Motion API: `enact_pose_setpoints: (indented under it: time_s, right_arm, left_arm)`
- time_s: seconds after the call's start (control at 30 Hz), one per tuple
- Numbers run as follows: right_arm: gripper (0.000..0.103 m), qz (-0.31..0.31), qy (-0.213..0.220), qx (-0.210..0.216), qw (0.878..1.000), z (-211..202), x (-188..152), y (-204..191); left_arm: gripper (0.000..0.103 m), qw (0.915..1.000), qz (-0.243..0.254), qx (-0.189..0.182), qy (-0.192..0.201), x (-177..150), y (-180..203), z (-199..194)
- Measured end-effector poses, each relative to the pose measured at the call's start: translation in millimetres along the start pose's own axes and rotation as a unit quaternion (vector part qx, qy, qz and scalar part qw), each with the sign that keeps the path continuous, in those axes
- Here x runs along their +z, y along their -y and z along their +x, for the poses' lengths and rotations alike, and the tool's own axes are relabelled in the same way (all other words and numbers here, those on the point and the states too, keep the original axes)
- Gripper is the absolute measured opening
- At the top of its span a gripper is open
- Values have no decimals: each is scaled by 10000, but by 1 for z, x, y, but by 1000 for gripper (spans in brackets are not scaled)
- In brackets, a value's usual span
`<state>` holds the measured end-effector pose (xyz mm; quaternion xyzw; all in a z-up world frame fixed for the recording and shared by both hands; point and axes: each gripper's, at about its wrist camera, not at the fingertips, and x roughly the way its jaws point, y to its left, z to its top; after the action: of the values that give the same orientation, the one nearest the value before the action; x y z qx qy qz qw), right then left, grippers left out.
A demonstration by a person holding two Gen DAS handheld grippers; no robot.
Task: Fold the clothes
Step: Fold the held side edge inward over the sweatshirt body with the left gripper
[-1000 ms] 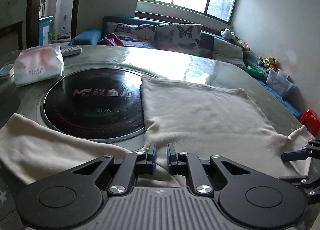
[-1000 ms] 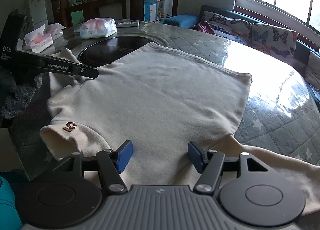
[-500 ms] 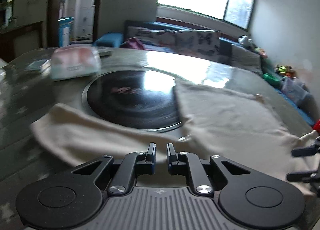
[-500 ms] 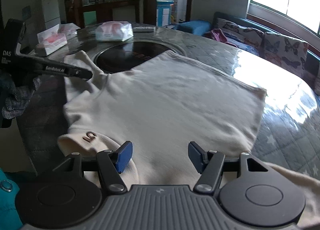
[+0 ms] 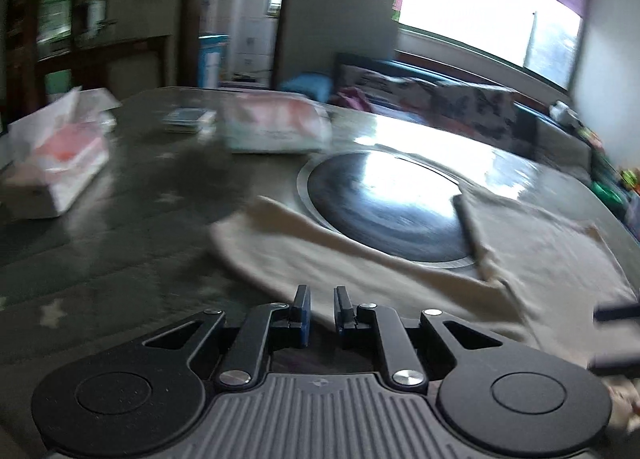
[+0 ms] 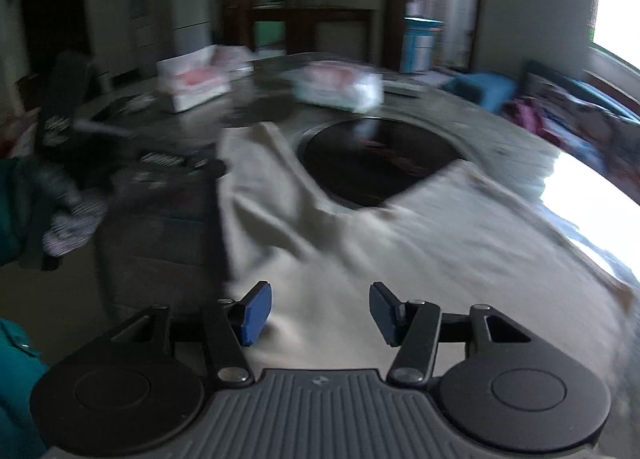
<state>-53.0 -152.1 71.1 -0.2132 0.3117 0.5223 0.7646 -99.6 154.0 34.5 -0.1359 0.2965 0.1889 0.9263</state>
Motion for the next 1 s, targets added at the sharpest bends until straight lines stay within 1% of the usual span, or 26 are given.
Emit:
enact_pose_setpoints:
  time_s: [0.07, 0.13, 0.3, 0.37, 0.47, 0.53, 0.63, 0.7, 0.77, 0.83, 0.93, 1.0]
  right_arm:
    - [53, -177, -37, 237, 9996, 12, 6, -12]
    - [53, -328, -77, 445, 9984, 23, 12, -23]
    - [53, -279, -244, 602, 9975, 45, 15, -30]
    - [54, -278, -277, 709, 9967, 46, 12, -34]
    - [56, -472, -324, 921, 9941, 44, 10, -49]
    - [56, -620, -319, 971, 9928, 42, 10, -55]
    - [55, -601, -212, 911, 9938, 40, 16, -50]
    - [55, -482, -182, 778, 9956, 44, 20, -41]
    - [55, -328, -174, 618, 9974, 51, 24, -32]
    - [55, -201, -178, 509, 9983, 58, 27, -25]
    - [57, -271, -209, 660, 9972, 63, 25, -34]
    - [57, -458, -197, 821, 9954, 62, 23, -47]
  left_arm:
    - [20, 9997, -178, 165, 2, 5, -10, 2]
    - [28, 9991, -321, 281, 4, 10, -17, 5]
    - [28, 9979, -492, 428, -16, 18, -28, 15]
    - [28, 9977, -510, 443, -32, 20, -29, 18]
    - [27, 9975, -528, 461, -71, 20, -32, 23]
    - [26, 9973, -538, 488, -115, 19, -33, 27]
    - [26, 9973, -522, 497, -113, 18, -34, 28]
    - [26, 9974, -518, 485, -114, 18, -34, 29]
    - [21, 9974, -513, 501, -116, 19, -35, 31]
    - [12, 9973, -519, 503, -116, 21, -35, 33]
    - [5, 9974, -464, 544, -57, 23, -34, 35]
    - [3, 9974, -433, 570, -10, 24, -34, 35]
